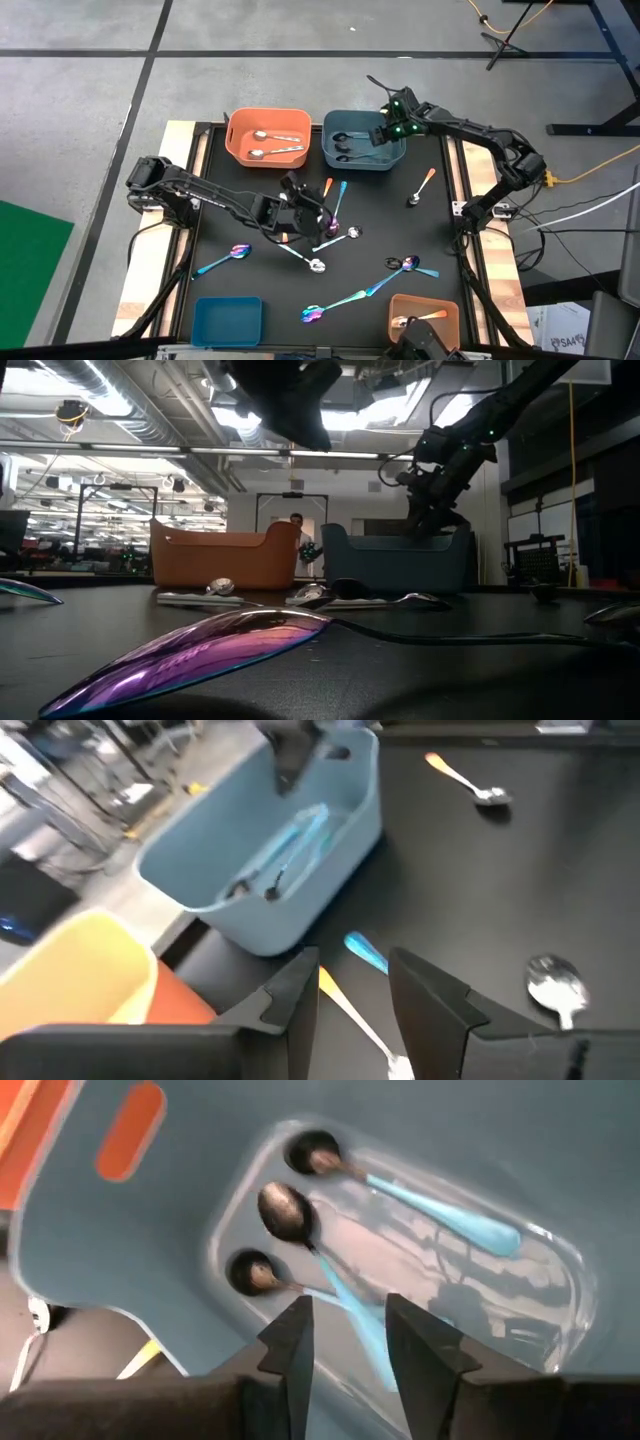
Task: Sort silverware by color (type)
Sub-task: Put the blue spoon into the top blue bin, then put the orange spoon into the bottom orange bin
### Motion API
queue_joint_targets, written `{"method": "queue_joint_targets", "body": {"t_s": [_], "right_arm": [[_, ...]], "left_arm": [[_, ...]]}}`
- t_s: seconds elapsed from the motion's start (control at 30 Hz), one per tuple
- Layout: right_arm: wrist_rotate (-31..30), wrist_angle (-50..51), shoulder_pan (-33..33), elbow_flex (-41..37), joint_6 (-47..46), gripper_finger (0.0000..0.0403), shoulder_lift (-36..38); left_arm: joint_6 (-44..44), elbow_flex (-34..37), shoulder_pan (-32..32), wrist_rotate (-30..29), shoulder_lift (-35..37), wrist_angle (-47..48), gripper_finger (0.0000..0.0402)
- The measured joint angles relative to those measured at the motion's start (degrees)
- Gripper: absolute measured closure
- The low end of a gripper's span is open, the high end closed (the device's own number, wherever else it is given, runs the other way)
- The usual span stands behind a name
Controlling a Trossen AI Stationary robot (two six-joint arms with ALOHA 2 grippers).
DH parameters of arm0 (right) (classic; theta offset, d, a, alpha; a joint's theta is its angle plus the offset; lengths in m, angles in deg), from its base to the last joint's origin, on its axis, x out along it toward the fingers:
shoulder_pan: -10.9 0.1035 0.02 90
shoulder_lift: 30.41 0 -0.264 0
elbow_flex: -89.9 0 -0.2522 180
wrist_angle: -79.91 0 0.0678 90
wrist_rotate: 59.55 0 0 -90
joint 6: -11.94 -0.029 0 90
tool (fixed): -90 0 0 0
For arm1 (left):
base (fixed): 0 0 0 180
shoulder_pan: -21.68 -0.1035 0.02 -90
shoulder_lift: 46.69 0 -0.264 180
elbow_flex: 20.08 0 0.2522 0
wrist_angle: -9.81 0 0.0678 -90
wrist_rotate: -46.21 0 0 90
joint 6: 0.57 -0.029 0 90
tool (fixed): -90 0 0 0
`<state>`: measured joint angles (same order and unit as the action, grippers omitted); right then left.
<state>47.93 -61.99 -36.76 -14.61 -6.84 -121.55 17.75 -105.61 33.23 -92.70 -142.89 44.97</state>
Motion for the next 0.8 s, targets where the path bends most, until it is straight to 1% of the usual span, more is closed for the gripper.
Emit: {"method": "queue_joint_targets", "body": {"t_s": [0.23, 0.4, 0.57, 0.8], "right_arm": [[-0.23, 4.03, 0.00, 3.42, 2.34, 0.0286, 0.00], [-0.01, 10.94, 0.02, 7.27, 8.82, 0.0286, 0.00], [0.06, 17.20, 0.06, 11.77, 12.62, 0.0286, 0.02], [-0.22, 25.73, 0.79, 17.70, 18.58, 0.0286, 0.31]], "left_arm": [[4.12, 0.00, 0.00, 2.74, 0.00, 2.82, 0.0284], [8.41, 0.00, 0.00, 3.65, 0.00, 7.15, 0.0284], [12.71, 0.00, 0.00, 3.80, 0.00, 11.27, 0.0284], [14.57, 0.00, -0.02, 6.81, 0.00, 14.17, 0.0284]]}}
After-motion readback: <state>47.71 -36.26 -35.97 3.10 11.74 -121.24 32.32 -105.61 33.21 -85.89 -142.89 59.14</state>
